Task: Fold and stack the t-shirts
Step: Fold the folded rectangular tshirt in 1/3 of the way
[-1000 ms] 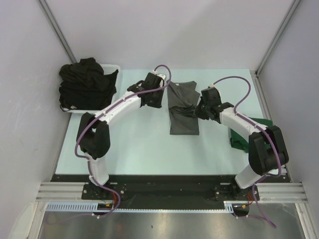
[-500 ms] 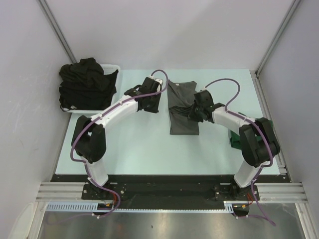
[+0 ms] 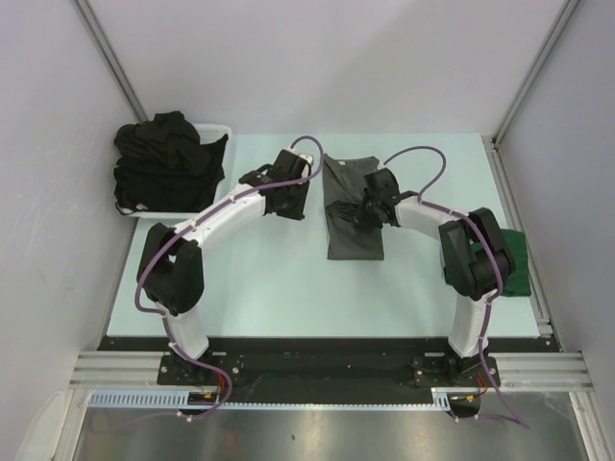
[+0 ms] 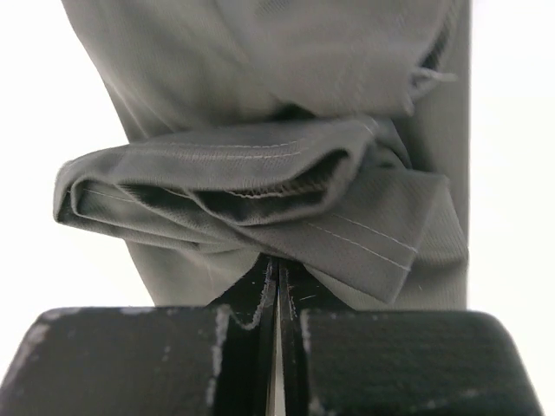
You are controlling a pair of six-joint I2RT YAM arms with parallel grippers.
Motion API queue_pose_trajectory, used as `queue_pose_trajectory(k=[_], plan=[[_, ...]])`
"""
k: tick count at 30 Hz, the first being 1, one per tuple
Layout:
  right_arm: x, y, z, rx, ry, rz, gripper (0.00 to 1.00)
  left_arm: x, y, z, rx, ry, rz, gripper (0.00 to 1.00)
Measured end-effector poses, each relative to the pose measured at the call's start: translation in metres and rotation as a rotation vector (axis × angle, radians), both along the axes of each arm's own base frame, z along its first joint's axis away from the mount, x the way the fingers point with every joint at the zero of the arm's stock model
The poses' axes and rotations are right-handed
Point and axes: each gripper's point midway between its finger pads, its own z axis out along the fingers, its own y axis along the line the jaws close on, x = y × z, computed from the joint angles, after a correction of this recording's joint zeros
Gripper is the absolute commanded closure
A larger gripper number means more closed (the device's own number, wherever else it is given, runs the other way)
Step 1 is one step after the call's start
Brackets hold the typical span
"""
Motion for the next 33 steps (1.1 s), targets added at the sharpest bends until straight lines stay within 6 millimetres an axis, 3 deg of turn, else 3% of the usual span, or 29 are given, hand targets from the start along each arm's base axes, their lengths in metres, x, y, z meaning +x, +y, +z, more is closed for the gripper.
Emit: queue_pose_trajectory(k=[10, 15, 27, 33], plan=[[0.02, 0.005, 0.017, 0.014, -0.052, 0.004, 1.0, -0.004, 0.003, 0.001, 0.001, 0.003, -0.001, 0.74], [0.026, 0.004, 0.016, 0.01, -0.057, 0.003, 1.0, -0.005, 0.003, -0.001, 0.004, 0.007, -0.001, 0.73], [0.065, 0.007, 0.017, -0.017, -0.107, 0.019, 1.0, -0.015, 0.009, -0.015, 0.026, 0.041, -0.002, 0.73], [0.078, 0.004, 0.017, -0.035, -0.129, 0.03, 1.0, -0.016, 0.01, -0.009, 0.02, 0.029, -0.004, 0.74]])
